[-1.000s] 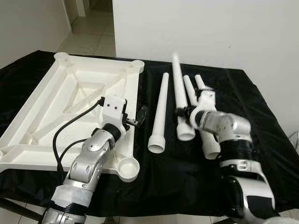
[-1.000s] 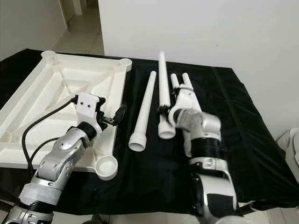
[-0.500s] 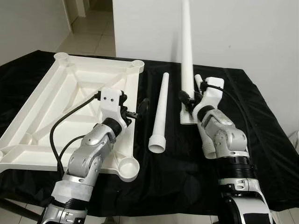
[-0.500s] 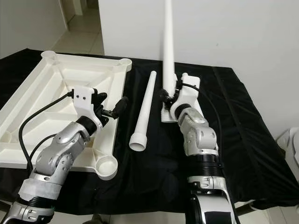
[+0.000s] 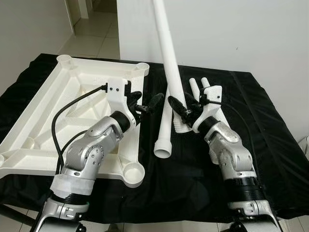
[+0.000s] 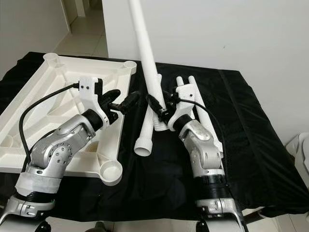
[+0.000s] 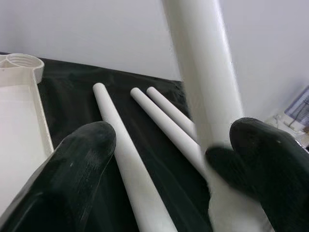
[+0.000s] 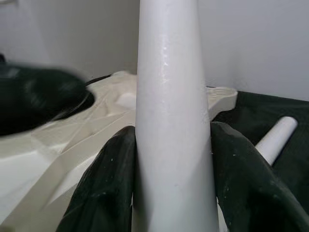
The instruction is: Building children table
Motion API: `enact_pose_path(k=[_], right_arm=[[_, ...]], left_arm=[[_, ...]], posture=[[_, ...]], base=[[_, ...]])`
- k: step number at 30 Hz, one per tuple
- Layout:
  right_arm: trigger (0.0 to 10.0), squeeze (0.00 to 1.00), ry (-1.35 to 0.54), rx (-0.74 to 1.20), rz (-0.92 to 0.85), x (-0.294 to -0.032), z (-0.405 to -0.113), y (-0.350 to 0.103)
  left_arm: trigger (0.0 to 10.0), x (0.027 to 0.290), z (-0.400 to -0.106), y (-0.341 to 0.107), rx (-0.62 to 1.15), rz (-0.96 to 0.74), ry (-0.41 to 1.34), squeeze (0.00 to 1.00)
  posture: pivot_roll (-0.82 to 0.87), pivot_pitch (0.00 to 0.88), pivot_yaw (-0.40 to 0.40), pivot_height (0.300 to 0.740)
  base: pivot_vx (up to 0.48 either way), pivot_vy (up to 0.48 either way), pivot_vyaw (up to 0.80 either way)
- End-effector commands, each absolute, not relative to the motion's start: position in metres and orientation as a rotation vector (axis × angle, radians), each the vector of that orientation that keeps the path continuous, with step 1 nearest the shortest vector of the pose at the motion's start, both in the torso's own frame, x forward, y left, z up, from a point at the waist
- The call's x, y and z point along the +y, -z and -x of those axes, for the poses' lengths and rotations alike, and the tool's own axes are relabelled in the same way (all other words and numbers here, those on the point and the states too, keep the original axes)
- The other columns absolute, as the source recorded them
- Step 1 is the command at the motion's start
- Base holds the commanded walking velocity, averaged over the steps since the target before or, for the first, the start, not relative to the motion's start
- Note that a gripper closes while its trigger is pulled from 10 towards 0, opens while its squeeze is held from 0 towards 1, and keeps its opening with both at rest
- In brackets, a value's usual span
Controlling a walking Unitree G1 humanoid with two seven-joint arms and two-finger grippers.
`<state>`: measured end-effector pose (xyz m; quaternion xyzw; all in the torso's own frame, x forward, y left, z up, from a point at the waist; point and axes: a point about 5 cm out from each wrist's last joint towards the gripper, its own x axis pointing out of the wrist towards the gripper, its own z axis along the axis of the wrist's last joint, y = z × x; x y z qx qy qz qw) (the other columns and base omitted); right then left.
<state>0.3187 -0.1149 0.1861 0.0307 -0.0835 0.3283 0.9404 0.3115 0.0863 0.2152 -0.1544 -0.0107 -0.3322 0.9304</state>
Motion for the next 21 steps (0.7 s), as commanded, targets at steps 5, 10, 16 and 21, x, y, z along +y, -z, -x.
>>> enact_pose_path(k=[5,10,16,21], right_arm=[[10.0,0.00,-0.809,-0.240,-0.005,-0.107,-0.305,-0.189],[10.0,0.00,-0.866,-0.253,0.030,-0.102,-0.298,-0.186],[10.0,0.00,-0.922,-0.264,0.072,-0.095,-0.290,-0.182],[10.0,0.00,-0.939,-0.287,0.102,-0.092,-0.282,-0.178]], left_arm=[[10.0,0.069,-0.298,-0.235,-0.065,0.356,1.097,0.00],[10.0,0.070,-0.298,-0.245,-0.073,0.389,1.141,0.00],[10.0,0.075,-0.304,-0.254,-0.083,0.409,1.143,0.00],[10.0,0.085,-0.315,-0.265,-0.093,0.409,1.106,0.00]], posture=[[0.08,0.000,-0.021,0.740],[0.08,0.000,-0.022,0.740],[0.08,0.000,-0.020,0.740],[0.08,0.000,-0.018,0.740]], base=[[0.000,0.000,0.00],[0.000,0.000,0.00],[0.000,0.000,0.00],[0.000,0.000,0.00]])
